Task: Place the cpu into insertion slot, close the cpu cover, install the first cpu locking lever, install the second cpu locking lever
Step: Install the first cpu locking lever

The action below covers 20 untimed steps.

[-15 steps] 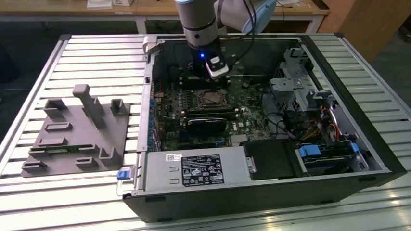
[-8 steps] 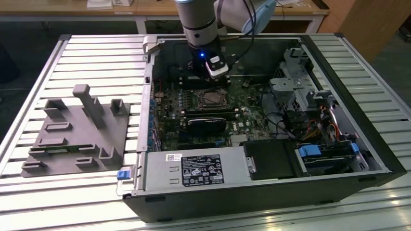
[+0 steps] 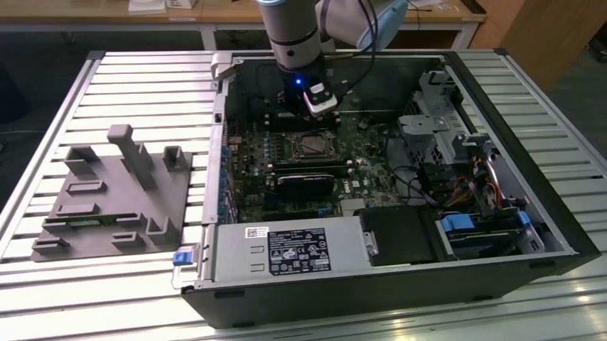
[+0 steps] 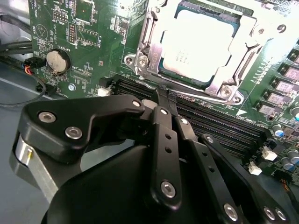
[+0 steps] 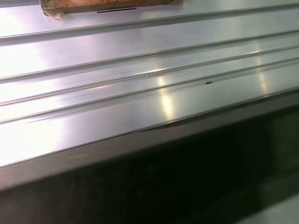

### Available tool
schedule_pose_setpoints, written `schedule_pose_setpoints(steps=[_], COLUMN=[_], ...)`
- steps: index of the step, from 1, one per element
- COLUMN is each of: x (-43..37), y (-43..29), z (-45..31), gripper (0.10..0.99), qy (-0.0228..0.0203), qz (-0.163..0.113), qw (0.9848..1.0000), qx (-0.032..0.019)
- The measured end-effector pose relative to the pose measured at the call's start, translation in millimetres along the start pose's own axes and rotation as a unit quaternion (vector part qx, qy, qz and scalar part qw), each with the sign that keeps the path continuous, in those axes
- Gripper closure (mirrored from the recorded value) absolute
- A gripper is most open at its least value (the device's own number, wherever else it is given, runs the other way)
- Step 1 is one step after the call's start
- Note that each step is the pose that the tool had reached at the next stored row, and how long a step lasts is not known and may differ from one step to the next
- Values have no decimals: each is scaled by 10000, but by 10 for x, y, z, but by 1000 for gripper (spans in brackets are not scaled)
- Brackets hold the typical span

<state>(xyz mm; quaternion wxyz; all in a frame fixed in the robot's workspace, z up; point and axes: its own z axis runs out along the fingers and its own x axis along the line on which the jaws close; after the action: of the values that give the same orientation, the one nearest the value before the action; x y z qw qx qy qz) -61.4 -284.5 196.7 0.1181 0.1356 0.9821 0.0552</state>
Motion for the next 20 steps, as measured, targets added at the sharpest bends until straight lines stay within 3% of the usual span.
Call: schedule_pose_setpoints(steps=[20], x=[-6], y=[-71], z=[47], gripper=[980], qy=[-6], qz=[1], qw=[10000], qx=[-8])
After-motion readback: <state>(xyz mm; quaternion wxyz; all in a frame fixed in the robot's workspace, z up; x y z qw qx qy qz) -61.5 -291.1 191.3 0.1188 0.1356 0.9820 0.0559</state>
